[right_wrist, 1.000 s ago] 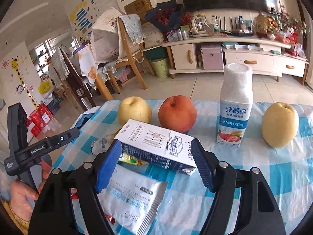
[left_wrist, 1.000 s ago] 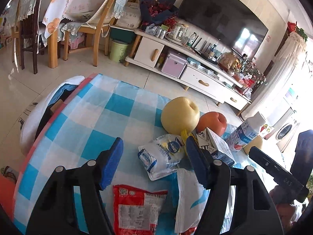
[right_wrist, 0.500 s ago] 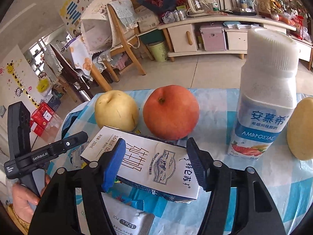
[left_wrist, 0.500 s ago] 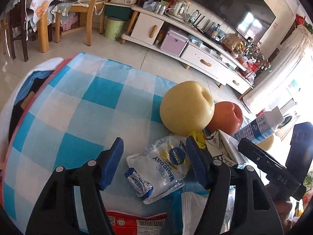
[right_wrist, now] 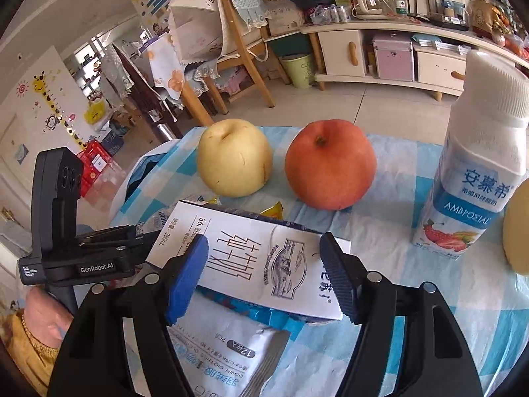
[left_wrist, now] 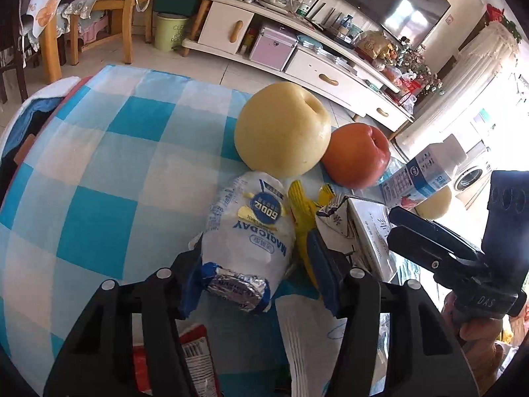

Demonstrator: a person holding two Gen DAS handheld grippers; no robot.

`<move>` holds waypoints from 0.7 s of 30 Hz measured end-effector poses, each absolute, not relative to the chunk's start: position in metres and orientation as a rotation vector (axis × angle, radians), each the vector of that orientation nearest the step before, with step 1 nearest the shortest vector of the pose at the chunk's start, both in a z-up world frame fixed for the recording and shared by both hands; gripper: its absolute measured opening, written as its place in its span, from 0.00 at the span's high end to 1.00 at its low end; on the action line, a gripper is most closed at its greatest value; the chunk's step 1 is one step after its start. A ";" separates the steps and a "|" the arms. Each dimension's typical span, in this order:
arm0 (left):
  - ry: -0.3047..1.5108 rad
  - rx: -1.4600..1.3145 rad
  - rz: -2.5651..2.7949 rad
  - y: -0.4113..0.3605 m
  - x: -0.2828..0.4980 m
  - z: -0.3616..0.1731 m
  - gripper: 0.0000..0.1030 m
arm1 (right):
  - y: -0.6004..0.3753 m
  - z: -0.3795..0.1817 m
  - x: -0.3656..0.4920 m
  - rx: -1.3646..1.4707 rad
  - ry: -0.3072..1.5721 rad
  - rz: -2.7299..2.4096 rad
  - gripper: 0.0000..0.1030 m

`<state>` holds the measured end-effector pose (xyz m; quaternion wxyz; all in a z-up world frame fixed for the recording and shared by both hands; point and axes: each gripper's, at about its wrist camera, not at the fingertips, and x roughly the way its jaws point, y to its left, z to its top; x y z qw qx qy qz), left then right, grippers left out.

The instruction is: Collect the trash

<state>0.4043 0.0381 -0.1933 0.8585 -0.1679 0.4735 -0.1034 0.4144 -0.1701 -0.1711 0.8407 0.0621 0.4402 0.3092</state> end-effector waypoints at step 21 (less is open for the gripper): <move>1.015 -0.319 -0.317 -0.010 0.321 -0.193 0.75 | -0.176 -0.164 0.334 0.024 0.931 0.673 0.32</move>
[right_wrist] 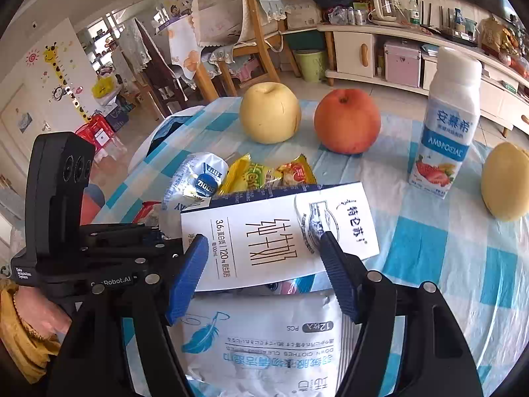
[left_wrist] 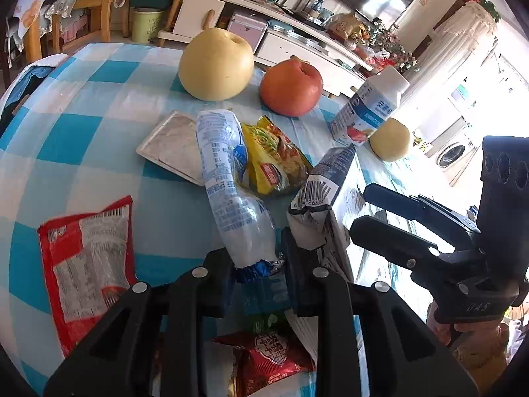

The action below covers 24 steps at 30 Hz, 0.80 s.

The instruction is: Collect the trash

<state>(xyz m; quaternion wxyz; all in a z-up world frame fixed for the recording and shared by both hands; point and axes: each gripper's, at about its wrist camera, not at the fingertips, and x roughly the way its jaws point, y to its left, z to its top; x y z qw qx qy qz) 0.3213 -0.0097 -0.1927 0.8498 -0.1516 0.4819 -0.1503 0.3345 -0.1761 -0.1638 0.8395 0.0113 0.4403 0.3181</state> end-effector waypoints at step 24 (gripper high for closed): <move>1.030 -0.471 -0.462 -0.048 0.201 -0.194 0.75 | -0.238 -0.160 0.222 0.219 0.949 0.572 0.36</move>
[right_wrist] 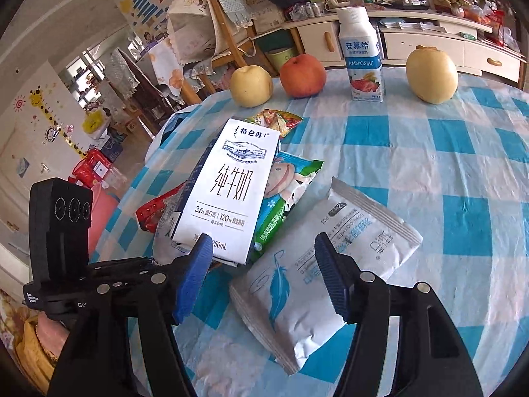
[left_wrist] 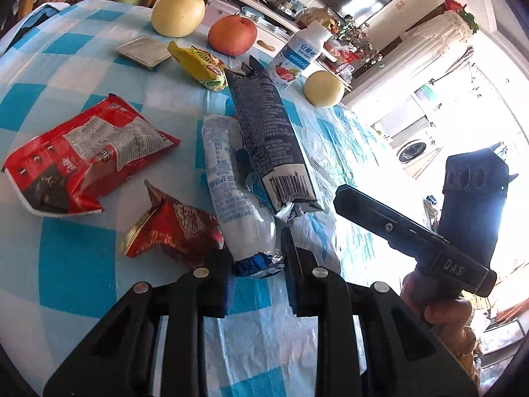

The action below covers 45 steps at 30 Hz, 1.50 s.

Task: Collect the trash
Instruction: 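Grasp the white snack bag with the left tool while the right tool grasps the feather-print wipes pack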

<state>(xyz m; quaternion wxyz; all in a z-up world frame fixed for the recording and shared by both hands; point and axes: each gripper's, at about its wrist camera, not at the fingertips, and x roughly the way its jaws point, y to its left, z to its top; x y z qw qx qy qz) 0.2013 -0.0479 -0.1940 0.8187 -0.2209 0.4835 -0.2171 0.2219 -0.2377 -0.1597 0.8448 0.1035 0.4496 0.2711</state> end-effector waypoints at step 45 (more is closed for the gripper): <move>0.940 0.112 -0.451 -0.082 0.148 -0.196 0.26 | -0.251 -0.196 0.222 -0.080 1.017 0.128 0.06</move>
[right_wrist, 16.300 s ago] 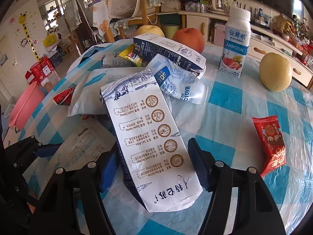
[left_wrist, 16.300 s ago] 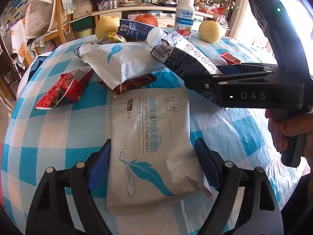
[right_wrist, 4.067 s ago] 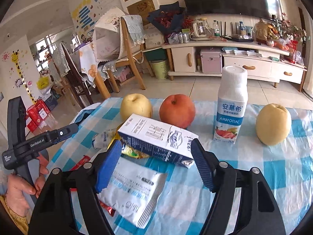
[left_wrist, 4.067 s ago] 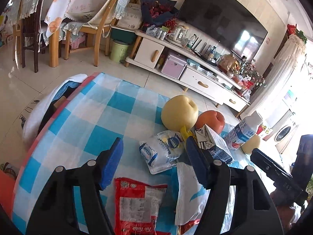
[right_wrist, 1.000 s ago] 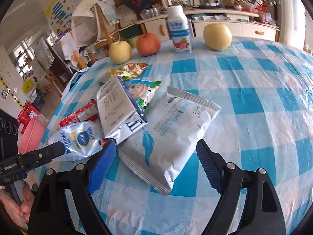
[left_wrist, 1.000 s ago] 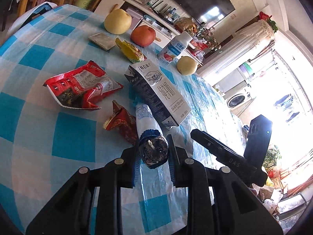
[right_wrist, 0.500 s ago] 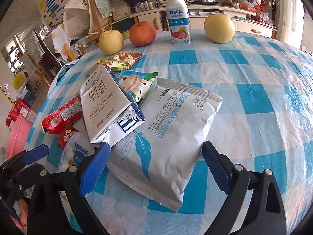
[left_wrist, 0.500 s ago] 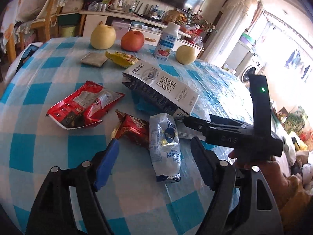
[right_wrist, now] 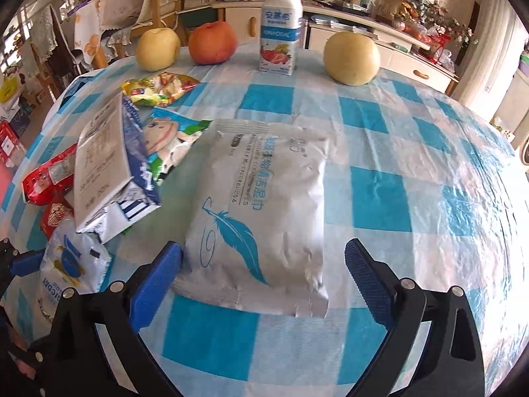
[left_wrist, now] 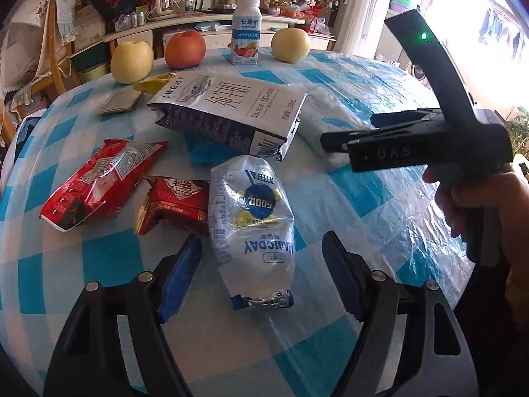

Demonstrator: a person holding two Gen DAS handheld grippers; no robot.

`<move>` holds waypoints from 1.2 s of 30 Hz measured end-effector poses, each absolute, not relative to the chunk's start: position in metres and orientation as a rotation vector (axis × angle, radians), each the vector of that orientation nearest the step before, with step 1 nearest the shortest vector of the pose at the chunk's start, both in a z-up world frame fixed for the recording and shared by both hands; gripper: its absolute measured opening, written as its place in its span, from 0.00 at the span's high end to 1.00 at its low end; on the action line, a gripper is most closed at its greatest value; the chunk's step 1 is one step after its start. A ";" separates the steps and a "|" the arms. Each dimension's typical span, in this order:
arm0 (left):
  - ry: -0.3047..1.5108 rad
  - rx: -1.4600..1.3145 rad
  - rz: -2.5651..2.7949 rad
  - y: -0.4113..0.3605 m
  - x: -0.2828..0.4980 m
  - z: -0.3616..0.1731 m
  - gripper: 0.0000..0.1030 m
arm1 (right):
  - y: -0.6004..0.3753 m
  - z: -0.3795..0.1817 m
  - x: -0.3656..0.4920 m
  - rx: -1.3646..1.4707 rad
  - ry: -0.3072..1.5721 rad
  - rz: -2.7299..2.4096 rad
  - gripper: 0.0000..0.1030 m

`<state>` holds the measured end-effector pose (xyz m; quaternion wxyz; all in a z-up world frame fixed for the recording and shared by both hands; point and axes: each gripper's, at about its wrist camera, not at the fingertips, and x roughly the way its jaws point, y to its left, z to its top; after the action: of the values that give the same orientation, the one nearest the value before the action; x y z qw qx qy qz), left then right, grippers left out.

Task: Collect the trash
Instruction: 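Grasp the white snack bag with the left tool while the right tool grasps the feather-print wipes pack, then carry the snack bag and wipes pack to the pink bucket and release both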

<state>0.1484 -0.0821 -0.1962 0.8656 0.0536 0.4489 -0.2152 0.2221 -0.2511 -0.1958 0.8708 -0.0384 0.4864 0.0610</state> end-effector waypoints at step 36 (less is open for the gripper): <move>0.870 -0.154 -0.452 -0.037 0.149 -0.170 0.74 | -0.270 -0.172 0.203 0.121 0.880 0.110 0.27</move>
<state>0.1493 -0.0372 -0.1700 0.8794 -0.0740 0.4173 -0.2168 0.2032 -0.2699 -0.1723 0.9014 0.0586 0.4257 0.0532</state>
